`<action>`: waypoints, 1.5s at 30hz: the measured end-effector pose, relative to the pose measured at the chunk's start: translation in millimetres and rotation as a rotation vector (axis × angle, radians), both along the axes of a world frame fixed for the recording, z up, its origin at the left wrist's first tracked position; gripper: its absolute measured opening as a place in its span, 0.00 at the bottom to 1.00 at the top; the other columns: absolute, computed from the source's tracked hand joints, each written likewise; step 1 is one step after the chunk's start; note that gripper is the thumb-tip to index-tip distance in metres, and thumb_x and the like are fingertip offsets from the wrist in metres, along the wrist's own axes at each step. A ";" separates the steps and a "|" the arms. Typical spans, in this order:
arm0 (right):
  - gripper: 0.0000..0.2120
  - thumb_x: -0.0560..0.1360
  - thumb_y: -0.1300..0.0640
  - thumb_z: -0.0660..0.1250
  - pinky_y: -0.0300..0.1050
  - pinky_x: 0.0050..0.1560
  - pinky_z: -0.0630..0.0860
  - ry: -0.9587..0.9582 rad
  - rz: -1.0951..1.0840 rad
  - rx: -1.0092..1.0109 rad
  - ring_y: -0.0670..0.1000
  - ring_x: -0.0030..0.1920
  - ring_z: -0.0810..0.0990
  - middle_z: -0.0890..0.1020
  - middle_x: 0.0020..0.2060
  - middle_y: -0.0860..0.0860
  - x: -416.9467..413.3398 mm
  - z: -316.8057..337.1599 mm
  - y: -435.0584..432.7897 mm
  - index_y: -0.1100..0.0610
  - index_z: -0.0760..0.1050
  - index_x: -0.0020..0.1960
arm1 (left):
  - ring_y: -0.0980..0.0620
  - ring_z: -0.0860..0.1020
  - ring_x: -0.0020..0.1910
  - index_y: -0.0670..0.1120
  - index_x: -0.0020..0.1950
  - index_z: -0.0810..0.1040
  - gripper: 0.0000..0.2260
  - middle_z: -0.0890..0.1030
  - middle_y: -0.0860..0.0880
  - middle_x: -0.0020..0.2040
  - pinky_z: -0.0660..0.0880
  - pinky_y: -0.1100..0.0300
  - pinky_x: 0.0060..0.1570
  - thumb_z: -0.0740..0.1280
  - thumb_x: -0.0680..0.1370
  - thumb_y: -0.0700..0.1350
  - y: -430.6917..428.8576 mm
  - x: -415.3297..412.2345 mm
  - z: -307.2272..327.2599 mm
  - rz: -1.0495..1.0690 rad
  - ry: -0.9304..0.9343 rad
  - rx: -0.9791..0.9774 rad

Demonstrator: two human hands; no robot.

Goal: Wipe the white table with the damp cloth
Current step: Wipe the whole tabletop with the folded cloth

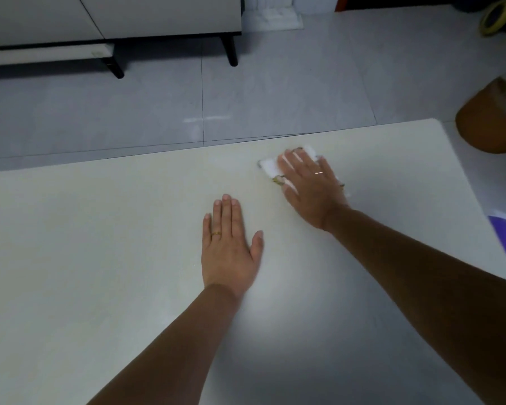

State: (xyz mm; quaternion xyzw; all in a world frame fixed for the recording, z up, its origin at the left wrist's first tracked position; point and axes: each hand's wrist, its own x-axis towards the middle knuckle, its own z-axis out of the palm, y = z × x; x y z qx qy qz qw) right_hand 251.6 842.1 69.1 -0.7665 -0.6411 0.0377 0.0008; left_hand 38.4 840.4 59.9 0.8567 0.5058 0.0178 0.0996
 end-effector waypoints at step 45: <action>0.28 0.76 0.49 0.52 0.51 0.75 0.46 0.037 -0.154 -0.070 0.51 0.76 0.53 0.58 0.76 0.49 -30.8 10.1 -173.1 0.51 0.55 0.76 | 0.46 0.52 0.76 0.38 0.76 0.56 0.31 0.57 0.41 0.77 0.45 0.52 0.74 0.48 0.78 0.56 -74.4 7.3 5.5 -0.109 -0.091 -0.005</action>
